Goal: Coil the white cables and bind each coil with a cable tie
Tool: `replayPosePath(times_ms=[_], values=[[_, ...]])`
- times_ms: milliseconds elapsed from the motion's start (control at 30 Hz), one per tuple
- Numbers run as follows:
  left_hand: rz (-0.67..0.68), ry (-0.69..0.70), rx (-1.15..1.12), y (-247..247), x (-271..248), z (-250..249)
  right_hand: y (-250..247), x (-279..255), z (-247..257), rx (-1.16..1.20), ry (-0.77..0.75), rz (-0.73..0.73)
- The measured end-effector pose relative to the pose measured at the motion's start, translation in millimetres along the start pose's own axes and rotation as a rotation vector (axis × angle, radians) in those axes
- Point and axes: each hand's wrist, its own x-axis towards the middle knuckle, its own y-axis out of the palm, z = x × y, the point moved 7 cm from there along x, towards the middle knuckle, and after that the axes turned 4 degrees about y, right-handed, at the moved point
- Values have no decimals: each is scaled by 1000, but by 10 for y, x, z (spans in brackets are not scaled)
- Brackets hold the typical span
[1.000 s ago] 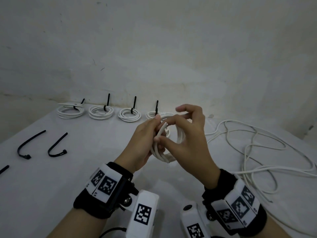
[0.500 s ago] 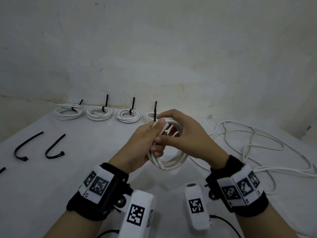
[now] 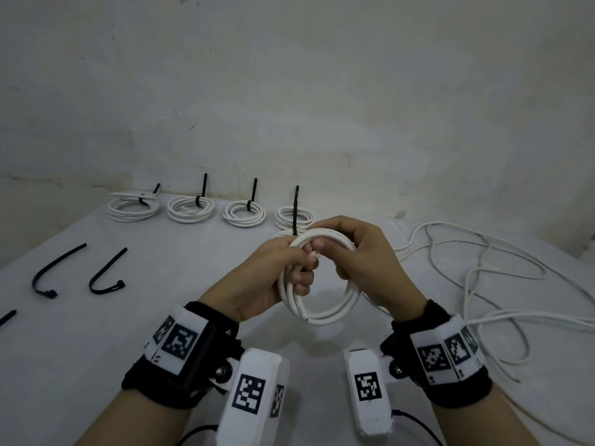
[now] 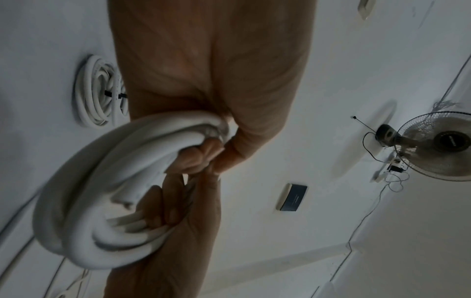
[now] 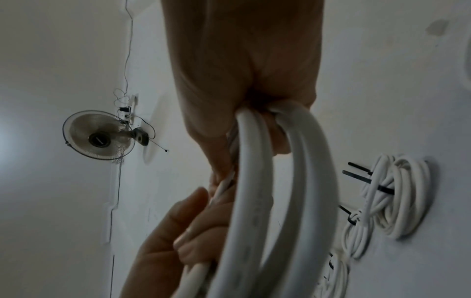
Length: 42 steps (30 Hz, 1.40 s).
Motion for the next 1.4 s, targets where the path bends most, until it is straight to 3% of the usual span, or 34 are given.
replayPosePath(times_ms=[267,533,700,800,967,1100,1267,1400], values=[[-159,60,168,-124,22,27,-108,-13,-74,-133,-27,-166],[-424,181,-31,-393,35,37,-26,-53,-121,-121,6,-150],[-426,277,-72,-387,19,-29,51,-53,-72,99,85,-137],[-422,318,-59,-396,5,-68,103,-14,-48,101,169,-122],[-384,359,-92,-425,9,-146,103,85,61,129,95,-202],[-265,285,89,-352,16,-147,131,150,69,298,82,-255],[-241,232,48,-383,22,-199,244,171,-33,375,140,-227],[-241,175,169,-404,37,-141,221,157,-135,315,265,-211]])
